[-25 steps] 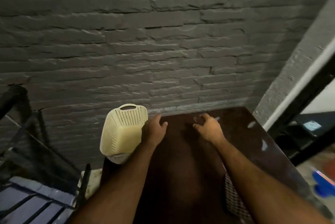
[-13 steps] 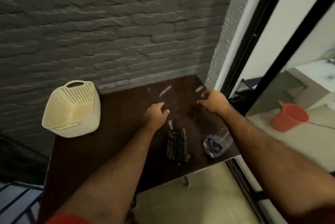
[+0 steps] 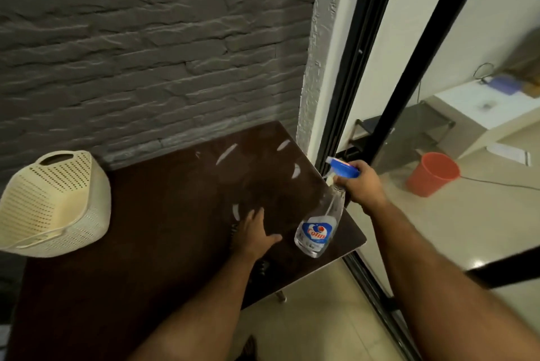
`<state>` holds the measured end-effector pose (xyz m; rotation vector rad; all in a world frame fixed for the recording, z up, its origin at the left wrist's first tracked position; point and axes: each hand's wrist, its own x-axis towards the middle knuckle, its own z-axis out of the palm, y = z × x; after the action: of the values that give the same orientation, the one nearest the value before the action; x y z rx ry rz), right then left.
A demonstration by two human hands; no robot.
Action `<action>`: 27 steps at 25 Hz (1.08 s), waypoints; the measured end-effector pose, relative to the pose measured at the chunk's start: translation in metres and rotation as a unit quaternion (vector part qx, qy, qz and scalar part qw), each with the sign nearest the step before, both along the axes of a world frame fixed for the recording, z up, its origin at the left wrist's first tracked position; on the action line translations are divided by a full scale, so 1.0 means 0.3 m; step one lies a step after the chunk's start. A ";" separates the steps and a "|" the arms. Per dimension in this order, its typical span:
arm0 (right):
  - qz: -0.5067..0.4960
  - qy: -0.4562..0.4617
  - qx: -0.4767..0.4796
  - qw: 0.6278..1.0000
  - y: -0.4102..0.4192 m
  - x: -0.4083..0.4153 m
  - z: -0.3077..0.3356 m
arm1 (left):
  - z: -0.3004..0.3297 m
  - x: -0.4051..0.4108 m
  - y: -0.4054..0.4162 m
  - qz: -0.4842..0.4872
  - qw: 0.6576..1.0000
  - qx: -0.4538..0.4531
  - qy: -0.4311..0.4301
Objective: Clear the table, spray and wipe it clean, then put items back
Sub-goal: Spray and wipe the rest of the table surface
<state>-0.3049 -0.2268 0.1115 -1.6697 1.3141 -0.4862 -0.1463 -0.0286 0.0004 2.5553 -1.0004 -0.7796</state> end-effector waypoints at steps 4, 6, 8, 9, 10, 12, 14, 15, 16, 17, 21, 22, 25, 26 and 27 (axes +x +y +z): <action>0.037 0.093 -0.068 0.993 -0.009 0.115 -0.012 | 0.018 0.086 -0.079 -0.004 1.000 0.014 -0.014; 0.052 0.115 -0.094 0.988 0.001 0.150 -0.022 | 0.009 0.125 -0.092 0.005 0.999 0.044 -0.013; 0.064 0.120 -0.112 0.984 0.002 0.172 -0.033 | -0.016 0.137 -0.080 0.024 0.997 0.071 -0.002; 0.070 0.116 -0.115 0.984 -0.003 0.178 -0.035 | -0.028 0.131 -0.071 0.036 0.996 0.082 0.002; 0.075 0.109 -0.112 0.985 -0.007 0.182 -0.038 | -0.041 0.122 -0.060 0.054 0.994 0.093 0.004; 0.092 0.094 -0.097 0.987 -0.011 0.189 -0.050 | -0.075 0.100 -0.040 0.097 0.988 0.120 -0.001; 0.119 0.079 -0.074 0.987 -0.013 0.195 -0.064 | -0.111 0.071 -0.026 0.137 0.979 0.150 -0.003; 0.128 0.063 -0.055 0.988 -0.014 0.194 -0.071 | -0.125 0.055 -0.024 0.152 0.974 0.166 0.002; 0.133 0.045 -0.032 0.990 -0.015 0.194 -0.081 | -0.138 0.041 -0.023 0.165 0.969 0.183 0.005; 0.142 0.029 -0.011 0.989 -0.020 0.195 -0.090 | -0.150 0.024 -0.027 0.180 0.964 0.197 0.006; 0.196 0.012 0.054 0.979 -0.043 0.204 -0.128 | -0.173 -0.033 -0.038 0.216 0.955 0.204 -0.014; 0.211 0.006 0.066 0.975 -0.044 0.206 -0.140 | -0.173 -0.033 -0.033 0.221 0.954 0.200 -0.022; 0.243 0.002 0.098 0.965 -0.050 0.210 -0.175 | -0.157 -0.025 -0.027 0.261 0.956 0.135 -0.012; 0.248 -0.001 0.106 0.963 -0.048 0.210 -0.181 | -0.140 -0.018 -0.026 0.293 0.951 0.097 0.001; 0.258 -0.006 0.107 0.960 -0.044 0.211 -0.182 | -0.117 -0.010 -0.025 0.329 0.942 0.060 0.016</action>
<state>-0.2417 -0.2400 0.0569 -1.7339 0.8377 -0.0402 -0.1493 -0.0360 -0.0347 2.7007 -0.0485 -0.6863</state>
